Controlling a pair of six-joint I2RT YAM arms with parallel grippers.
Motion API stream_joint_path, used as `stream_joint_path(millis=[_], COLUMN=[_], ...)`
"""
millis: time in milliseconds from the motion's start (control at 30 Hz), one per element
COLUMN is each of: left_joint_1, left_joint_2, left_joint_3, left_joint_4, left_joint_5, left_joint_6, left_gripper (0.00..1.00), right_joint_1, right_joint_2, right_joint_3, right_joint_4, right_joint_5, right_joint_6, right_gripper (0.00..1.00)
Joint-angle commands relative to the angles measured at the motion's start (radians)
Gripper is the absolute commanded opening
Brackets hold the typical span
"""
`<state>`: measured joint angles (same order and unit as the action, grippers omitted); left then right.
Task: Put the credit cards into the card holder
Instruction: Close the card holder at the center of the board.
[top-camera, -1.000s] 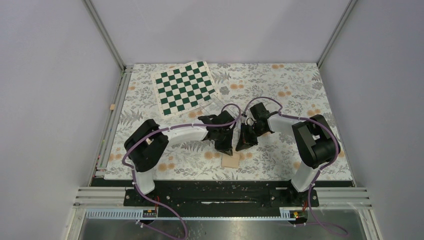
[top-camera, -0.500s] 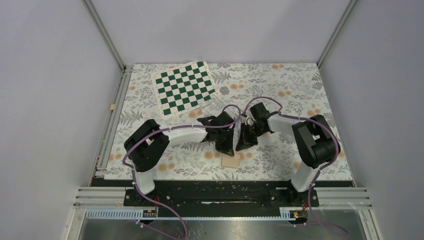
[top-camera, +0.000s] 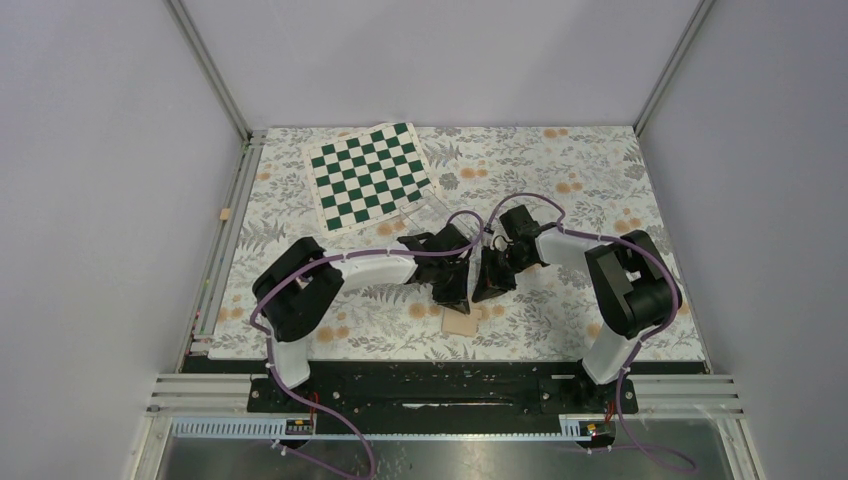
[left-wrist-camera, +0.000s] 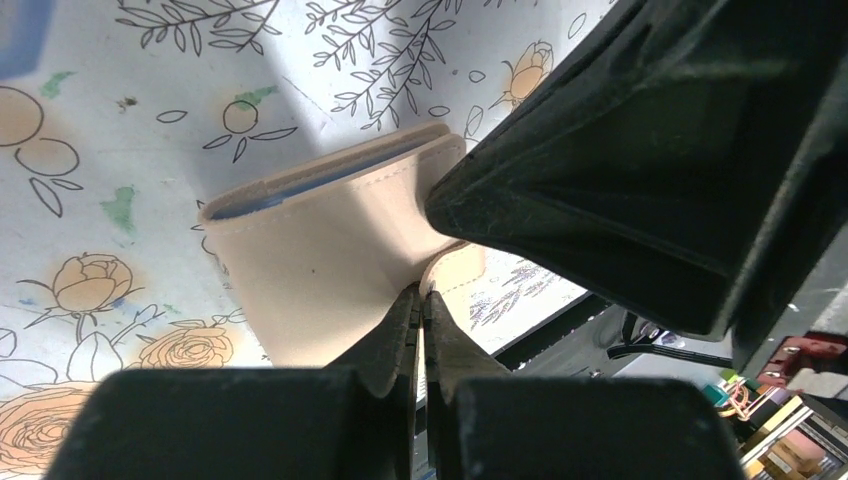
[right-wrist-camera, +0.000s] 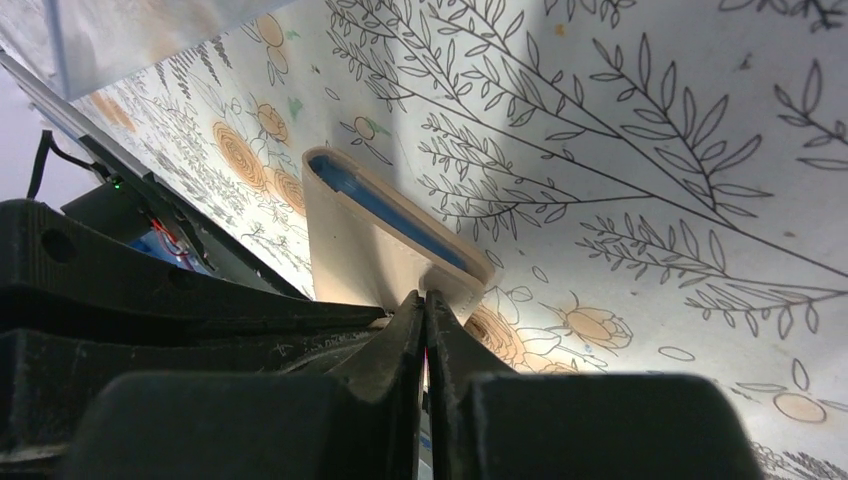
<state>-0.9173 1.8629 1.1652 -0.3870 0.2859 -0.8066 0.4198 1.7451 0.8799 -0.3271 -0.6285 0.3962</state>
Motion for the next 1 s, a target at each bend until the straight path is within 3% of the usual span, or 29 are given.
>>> stream_joint_path(millis=[0, 200, 333, 500, 767, 967], left_joint_1=[0.006, 0.005, 0.006, 0.007, 0.007, 0.006], left_joint_2=[0.022, 0.026, 0.021, 0.021, 0.03, 0.022], left_joint_3=[0.005, 0.003, 0.01, 0.012, 0.014, 0.014], left_joint_4=[-0.08, -0.089, -0.089, -0.09, -0.09, -0.09], left_joint_5=[-0.08, -0.088, -0.085, -0.085, -0.074, -0.074], left_joint_6=[0.034, 0.041, 0.047, 0.05, 0.053, 0.052], left_gripper=[0.0, 0.0, 0.0, 0.0, 0.0, 0.0], right_joint_1=[0.01, 0.009, 0.01, 0.013, 0.041, 0.057], right_joint_2=[-0.067, -0.151, -0.168, -0.165, -0.131, -0.064], right_joint_3=[-0.01, -0.038, -0.061, -0.092, -0.101, -0.099], right_joint_4=[-0.046, -0.063, -0.066, -0.043, 0.023, 0.009], right_joint_5=[0.066, 0.055, 0.029, -0.018, -0.073, 0.006], right_joint_6=[-0.046, -0.058, -0.06, -0.059, -0.036, -0.038], right_gripper=[0.09, 0.11, 0.08, 0.0, 0.0, 0.0])
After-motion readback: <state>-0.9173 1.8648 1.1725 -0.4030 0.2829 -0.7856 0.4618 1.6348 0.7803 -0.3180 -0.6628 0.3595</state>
